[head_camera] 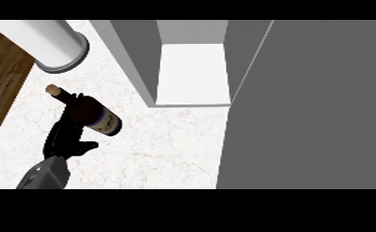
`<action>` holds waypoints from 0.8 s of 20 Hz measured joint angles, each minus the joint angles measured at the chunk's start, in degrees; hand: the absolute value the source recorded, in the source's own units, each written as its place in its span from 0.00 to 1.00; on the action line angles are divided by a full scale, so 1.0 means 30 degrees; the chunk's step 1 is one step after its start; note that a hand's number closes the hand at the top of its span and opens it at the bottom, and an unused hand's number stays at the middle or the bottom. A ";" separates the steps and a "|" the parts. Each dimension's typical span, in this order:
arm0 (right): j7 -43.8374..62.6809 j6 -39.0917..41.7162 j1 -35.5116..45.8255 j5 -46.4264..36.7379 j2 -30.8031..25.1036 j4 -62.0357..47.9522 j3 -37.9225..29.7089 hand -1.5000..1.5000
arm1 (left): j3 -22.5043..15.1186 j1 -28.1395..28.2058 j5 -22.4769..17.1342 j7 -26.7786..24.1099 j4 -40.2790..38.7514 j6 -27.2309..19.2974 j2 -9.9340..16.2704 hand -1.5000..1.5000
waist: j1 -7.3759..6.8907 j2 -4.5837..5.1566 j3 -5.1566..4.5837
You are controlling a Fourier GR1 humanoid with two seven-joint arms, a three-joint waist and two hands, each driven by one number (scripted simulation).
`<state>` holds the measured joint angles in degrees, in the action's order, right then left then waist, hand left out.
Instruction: Pick up the wine, place it into the cabinet and close the cabinet
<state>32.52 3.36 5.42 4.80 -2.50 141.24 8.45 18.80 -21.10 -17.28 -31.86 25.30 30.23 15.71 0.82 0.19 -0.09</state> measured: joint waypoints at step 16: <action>0.0448 0.0123 0.0031 -0.0224 0.0067 0.0114 0.0266 0.00 | 0.0156 -0.1517 0.0081 -0.1267 -0.3034 0.0578 -0.0511 0.00 | 0.0091 0.0028 -0.0012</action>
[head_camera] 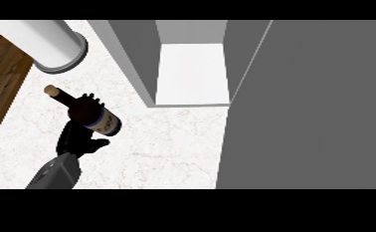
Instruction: Pick up the wine, place it into the cabinet and close the cabinet
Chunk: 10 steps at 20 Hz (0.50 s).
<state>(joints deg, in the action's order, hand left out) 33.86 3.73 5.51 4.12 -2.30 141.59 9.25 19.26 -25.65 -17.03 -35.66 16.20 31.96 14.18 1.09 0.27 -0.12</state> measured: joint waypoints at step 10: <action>-0.0311 0.0143 -0.0460 -0.0111 0.0167 -0.0032 0.0255 0.00 | 0.0415 -0.1216 -0.0403 -0.0320 -0.0340 -0.0767 -0.0236 1.00 | -0.0019 -0.0009 0.0007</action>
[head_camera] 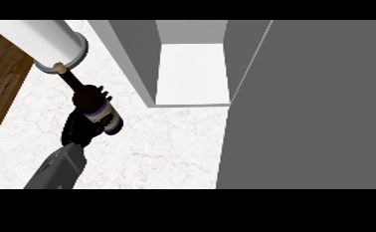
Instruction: Pick up the wine, place it into the cabinet and close the cabinet
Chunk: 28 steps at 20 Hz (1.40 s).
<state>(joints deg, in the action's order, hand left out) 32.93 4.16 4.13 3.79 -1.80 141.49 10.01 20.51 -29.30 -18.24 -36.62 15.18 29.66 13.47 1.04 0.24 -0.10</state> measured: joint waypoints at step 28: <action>-0.0463 0.1226 -0.0829 0.0654 -0.0267 -0.0115 -0.1678 0.00 | -0.1286 0.3878 -0.0873 -0.1000 0.6018 -0.2244 -0.2582 1.00 | -0.0381 -0.0141 0.0054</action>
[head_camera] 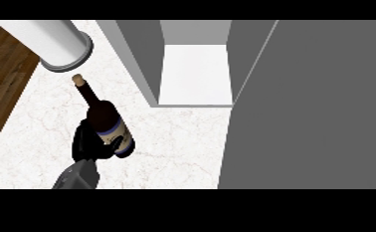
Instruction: Pick up the wine, place it into the cabinet and close the cabinet
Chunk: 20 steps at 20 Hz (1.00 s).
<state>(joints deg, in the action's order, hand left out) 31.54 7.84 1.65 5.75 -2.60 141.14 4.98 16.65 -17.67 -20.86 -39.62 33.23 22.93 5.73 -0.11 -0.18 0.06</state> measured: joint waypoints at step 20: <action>0.1011 -0.0464 0.1292 0.0213 0.0197 -0.0224 -0.0011 0.00 | -1.0626 0.4521 -0.3307 0.4098 1.2035 -0.8096 -0.1884 1.00 | 0.0063 0.0022 -0.0017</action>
<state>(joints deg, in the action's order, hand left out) 34.58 6.44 5.52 6.39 -2.01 140.47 4.94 -15.23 -4.10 -30.78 -27.33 69.34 -1.36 0.07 0.08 -0.11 0.01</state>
